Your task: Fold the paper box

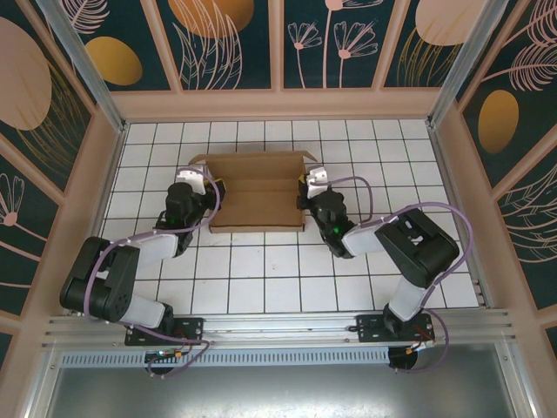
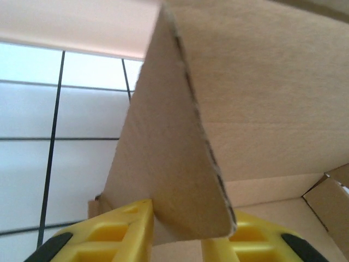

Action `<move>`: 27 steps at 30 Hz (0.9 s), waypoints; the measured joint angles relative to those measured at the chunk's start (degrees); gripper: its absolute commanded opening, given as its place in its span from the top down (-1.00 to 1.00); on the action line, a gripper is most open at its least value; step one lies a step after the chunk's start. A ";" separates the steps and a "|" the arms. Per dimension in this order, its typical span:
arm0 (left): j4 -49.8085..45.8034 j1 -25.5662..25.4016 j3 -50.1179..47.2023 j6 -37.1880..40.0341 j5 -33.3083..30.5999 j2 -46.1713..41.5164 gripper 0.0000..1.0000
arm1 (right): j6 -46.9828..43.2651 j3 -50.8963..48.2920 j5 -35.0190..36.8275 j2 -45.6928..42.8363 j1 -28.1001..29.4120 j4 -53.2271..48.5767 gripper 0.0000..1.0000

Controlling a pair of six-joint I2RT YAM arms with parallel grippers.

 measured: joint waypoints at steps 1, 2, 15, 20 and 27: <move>0.00 -0.11 -0.79 -0.76 -0.35 -0.74 0.52 | 0.22 -0.74 -0.52 -0.33 0.00 0.74 1.00; 0.00 -0.17 -1.38 -1.33 -0.61 -1.38 0.53 | 0.35 -1.51 -1.11 -0.63 0.00 1.33 1.00; -1.22 -0.26 -4.63 -5.33 -3.63 -5.42 0.66 | 3.37 -4.37 -2.45 -1.33 2.36 4.28 1.00; -1.62 -0.24 -4.96 -5.68 -4.66 -6.23 0.66 | 6.84 -0.92 -1.05 -1.33 3.34 -0.44 0.95; -1.57 -0.13 -5.18 -6.12 -6.10 -6.25 0.71 | 8.11 2.67 2.10 -0.85 5.60 -5.03 0.96</move>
